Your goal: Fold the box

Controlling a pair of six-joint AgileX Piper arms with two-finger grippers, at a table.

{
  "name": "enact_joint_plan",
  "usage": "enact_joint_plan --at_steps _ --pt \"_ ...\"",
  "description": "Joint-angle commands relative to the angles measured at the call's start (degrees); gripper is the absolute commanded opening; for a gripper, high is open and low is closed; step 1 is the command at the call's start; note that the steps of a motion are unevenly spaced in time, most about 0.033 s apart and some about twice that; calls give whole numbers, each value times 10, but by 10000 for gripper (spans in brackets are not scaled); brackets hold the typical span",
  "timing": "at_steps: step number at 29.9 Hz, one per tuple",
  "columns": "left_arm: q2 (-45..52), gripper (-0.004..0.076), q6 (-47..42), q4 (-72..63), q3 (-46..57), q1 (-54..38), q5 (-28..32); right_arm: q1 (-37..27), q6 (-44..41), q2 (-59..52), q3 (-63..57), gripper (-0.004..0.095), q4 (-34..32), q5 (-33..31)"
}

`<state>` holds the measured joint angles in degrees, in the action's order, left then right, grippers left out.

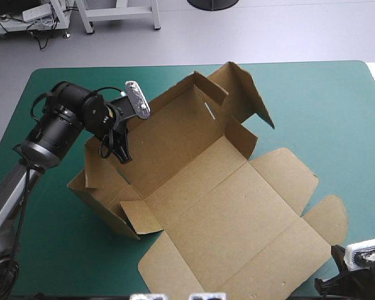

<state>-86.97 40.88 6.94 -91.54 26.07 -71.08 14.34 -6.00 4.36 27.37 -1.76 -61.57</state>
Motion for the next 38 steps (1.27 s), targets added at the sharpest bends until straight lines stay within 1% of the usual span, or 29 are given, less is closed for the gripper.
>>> enact_joint_plan --at_steps 1,5,8,10,16,19,22,26,30,35,38 --pt "25 -10 7 77 -23 30 50 -1 4 10 13 -13 -5 34" --pt "25 -10 10 139 -22 62 87 -1 4 10 13 -13 -5 34" --pt "25 -10 31 190 -22 85 116 -1 4 10 13 -13 -5 34" --pt "25 -10 32 217 -23 104 125 -1 4 10 13 -13 -5 34" --pt "23 -10 33 219 -23 158 126 -1 4 10 13 -13 -5 34" --pt "22 -10 16 219 -19 176 155 -1 4 10 13 -12 -5 34" --pt "22 -10 -2 237 6 180 194 -1 4 10 13 -11 -5 35" --pt "22 -10 -14 304 58 180 205 -1 -6 11 20 -11 -8 41" --pt "22 -10 -56 355 98 180 220 -1 -48 15 41 -11 -32 43" --pt "22 -10 -66 355 116 180 240 -1 -49 69 90 -11 -72 46" --pt "20 -10 -86 361 116 180 253 -1 -49 131 132 -13 -84 82"
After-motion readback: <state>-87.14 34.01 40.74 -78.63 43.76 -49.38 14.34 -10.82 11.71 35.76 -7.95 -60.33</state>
